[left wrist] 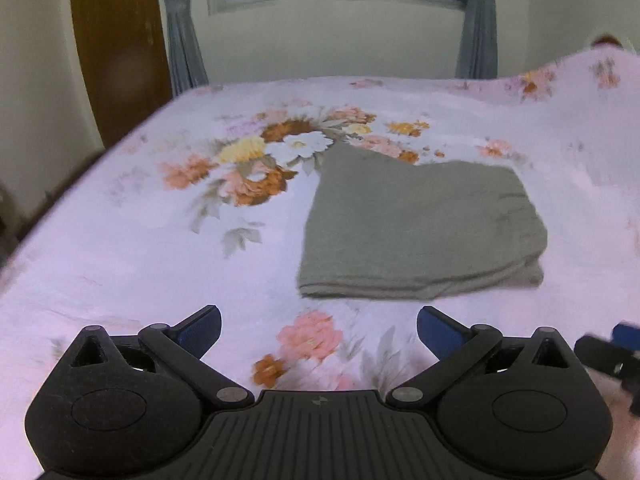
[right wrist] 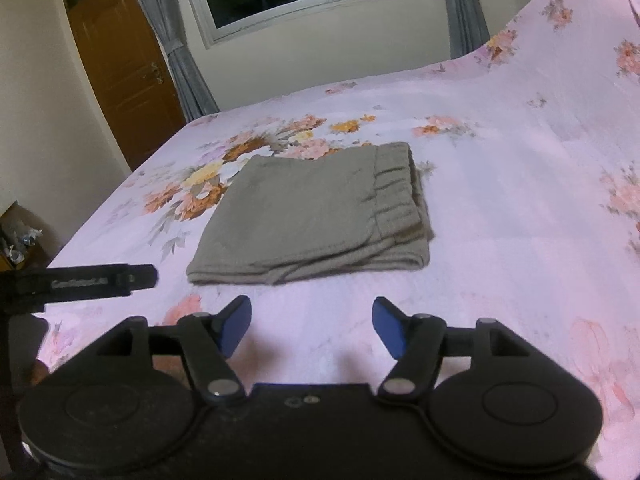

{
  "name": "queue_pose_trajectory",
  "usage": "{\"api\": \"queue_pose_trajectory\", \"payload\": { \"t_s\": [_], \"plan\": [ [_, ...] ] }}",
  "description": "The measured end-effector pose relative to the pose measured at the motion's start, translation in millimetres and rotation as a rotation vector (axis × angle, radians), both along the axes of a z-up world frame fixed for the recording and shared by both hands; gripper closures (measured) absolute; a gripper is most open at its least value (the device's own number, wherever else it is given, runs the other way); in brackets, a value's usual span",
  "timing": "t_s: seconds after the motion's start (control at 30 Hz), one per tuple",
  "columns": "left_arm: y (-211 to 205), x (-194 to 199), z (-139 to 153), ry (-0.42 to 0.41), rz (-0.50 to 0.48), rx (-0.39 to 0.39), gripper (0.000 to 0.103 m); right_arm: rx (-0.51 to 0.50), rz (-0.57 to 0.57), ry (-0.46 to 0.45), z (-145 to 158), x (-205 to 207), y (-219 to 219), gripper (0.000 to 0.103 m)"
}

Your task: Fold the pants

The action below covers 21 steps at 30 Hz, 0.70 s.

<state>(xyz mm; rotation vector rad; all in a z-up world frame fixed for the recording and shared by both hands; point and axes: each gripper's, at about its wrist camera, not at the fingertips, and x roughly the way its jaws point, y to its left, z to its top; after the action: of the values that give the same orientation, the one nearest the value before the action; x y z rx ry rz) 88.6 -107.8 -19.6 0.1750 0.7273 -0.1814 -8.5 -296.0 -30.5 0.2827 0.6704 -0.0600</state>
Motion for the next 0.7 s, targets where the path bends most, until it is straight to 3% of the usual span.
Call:
{"api": "queue_pose_trajectory", "payload": {
  "t_s": [0.13, 0.3, 0.53, 0.7],
  "plan": [
    [0.7, -31.1, 15.8, -0.018, -0.043, 0.040, 0.000, 0.011, 0.019, 0.010, 10.8, -21.3, 6.4, 0.024],
    [5.6, -66.2, 35.8, 0.012, -0.103, 0.034, 0.000, 0.001, 0.051, -0.008, 31.7, -54.3, 20.0, 0.008],
    [34.3, -118.6, 60.5, -0.081, -0.053, -0.100, 0.000, -0.033, 0.077, -0.095, 64.8, -103.4, 41.6, 0.000],
    [43.4, -142.6, 75.4, -0.143, -0.023, -0.047, 0.000, -0.127, 0.043, -0.179, 89.9, -132.7, 60.6, 0.000]
  ]
}}
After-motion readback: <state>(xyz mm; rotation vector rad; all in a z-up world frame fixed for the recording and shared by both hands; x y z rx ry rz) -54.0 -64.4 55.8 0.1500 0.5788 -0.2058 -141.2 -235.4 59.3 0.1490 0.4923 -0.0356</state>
